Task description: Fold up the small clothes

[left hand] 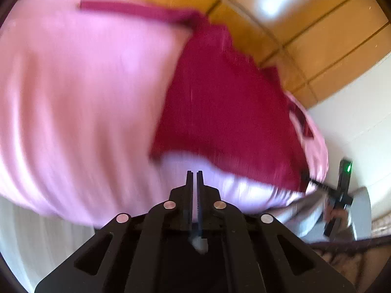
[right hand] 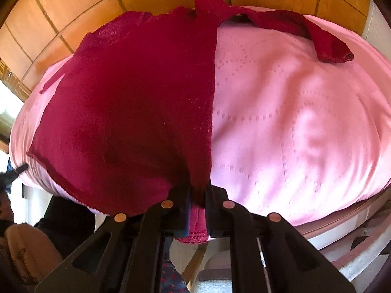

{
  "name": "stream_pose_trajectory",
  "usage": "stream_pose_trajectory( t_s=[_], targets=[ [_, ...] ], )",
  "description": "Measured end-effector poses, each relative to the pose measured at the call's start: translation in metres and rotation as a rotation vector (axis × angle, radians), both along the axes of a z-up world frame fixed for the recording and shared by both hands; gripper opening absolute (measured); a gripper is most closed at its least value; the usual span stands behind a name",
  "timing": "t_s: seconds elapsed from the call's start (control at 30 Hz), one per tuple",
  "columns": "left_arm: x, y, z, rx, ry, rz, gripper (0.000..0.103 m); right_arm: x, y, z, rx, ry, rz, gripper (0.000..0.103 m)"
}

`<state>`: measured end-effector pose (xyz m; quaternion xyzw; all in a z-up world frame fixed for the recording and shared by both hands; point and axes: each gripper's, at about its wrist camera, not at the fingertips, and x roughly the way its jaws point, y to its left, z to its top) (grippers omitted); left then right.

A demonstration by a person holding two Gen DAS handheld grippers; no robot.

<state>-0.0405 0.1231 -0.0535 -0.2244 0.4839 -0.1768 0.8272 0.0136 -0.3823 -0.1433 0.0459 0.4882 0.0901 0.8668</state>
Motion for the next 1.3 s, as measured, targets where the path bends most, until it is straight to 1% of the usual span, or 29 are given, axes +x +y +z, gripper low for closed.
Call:
stream_pose_trajectory(
  t_s=[0.03,0.07,0.1,0.13,0.17,0.23,0.27,0.3,0.33,0.37,0.4,0.43,0.53,0.6,0.7,0.73,0.77,0.8,0.83,0.9,0.93,0.97,1.0,1.07,1.1,1.13,1.2,1.3],
  targets=[
    [0.005,0.005,0.006,0.005,-0.023,0.02,0.022,0.0,0.001,-0.001,-0.004,0.0,-0.001,0.008],
    [0.011,0.011,0.01,0.016,-0.04,0.052,0.048,0.001,0.001,-0.003,0.003,0.003,-0.008,0.008],
    [0.014,0.014,0.012,0.028,-0.052,0.075,0.064,0.002,0.0,-0.004,0.01,0.005,-0.013,0.008],
    [0.019,0.016,0.013,0.046,-0.068,0.096,0.065,0.002,-0.002,-0.004,0.019,0.006,-0.018,0.008],
    [0.025,0.014,0.011,0.051,-0.065,0.086,0.065,0.003,-0.003,-0.004,0.029,0.006,-0.022,0.009],
    [0.039,0.009,0.0,0.063,-0.029,0.048,0.064,0.003,-0.006,-0.003,0.041,0.005,-0.029,0.009],
    [0.045,0.005,-0.006,0.063,-0.013,0.027,0.052,0.003,-0.007,-0.002,0.044,0.005,-0.031,0.009],
    [0.05,-0.001,-0.011,0.061,0.005,-0.004,0.033,0.002,-0.008,-0.001,0.047,0.004,-0.034,0.009],
    [0.055,-0.012,-0.02,0.086,0.03,-0.038,0.025,0.002,-0.008,0.001,0.047,-0.001,-0.036,0.009],
    [0.055,-0.016,-0.024,0.13,0.028,-0.047,0.013,0.002,-0.008,0.003,0.047,-0.007,-0.037,0.009],
    [0.053,-0.02,-0.024,0.173,0.008,-0.052,0.006,0.001,-0.009,0.006,0.049,-0.016,-0.039,0.009],
    [0.05,-0.018,-0.023,0.164,0.003,-0.052,0.004,0.0,-0.01,0.009,0.048,-0.03,-0.039,0.009],
    [0.032,-0.016,-0.015,0.14,-0.006,-0.049,0.003,-0.009,-0.015,0.02,0.042,-0.067,-0.038,0.008],
    [0.016,-0.013,-0.012,0.125,0.005,-0.06,0.003,-0.015,-0.023,0.021,0.021,-0.063,-0.042,0.008],
    [-0.005,-0.021,-0.018,0.131,0.04,-0.099,0.003,-0.015,-0.033,0.006,-0.01,-0.002,-0.06,0.008],
    [-0.007,-0.024,-0.021,0.148,0.053,-0.095,0.003,-0.014,-0.033,-0.001,-0.019,0.023,-0.053,0.008],
    [-0.006,-0.026,-0.022,0.154,0.06,-0.088,0.003,-0.014,-0.033,-0.003,-0.023,0.029,-0.057,0.009],
    [-0.001,-0.025,-0.022,0.121,0.063,-0.094,0.003,-0.013,-0.034,-0.002,-0.026,0.024,-0.075,0.021],
    [0.002,-0.021,-0.019,0.103,0.058,-0.072,0.003,-0.013,-0.036,0.002,-0.021,0.008,-0.091,0.029],
    [0.015,-0.009,-0.007,0.07,0.037,-0.017,0.005,-0.014,-0.034,0.017,-0.024,-0.047,-0.116,0.044],
    [0.025,0.002,0.0,0.064,0.021,0.022,0.01,-0.014,-0.032,0.024,-0.037,-0.076,-0.128,0.047],
    [0.033,0.013,0.005,0.072,0.011,0.066,0.023,-0.013,-0.03,0.031,-0.047,-0.105,-0.135,0.054],
    [0.045,0.027,0.009,0.085,0.003,0.137,0.034,-0.01,-0.025,0.04,-0.038,-0.139,-0.132,0.056],
    [0.067,0.053,0.012,0.098,-0.002,0.249,0.042,-0.002,-0.007,0.048,0.002,-0.178,-0.093,0.06],
    [0.081,0.069,0.014,0.107,-0.003,0.323,0.044,0.003,0.004,0.05,0.009,-0.19,-0.073,0.062],
    [0.092,0.079,0.015,0.119,-0.003,0.37,0.045,0.008,0.016,0.051,0.02,-0.201,-0.049,0.063],
    [0.112,0.098,0.018,0.138,0.001,0.457,0.056,0.02,0.046,0.046,0.073,-0.2,0.018,0.066],
    [0.149,0.13,0.019,0.109,0.012,0.571,0.058,0.036,0.102,0.035,0.093,-0.185,0.108,0.066]
  ],
)
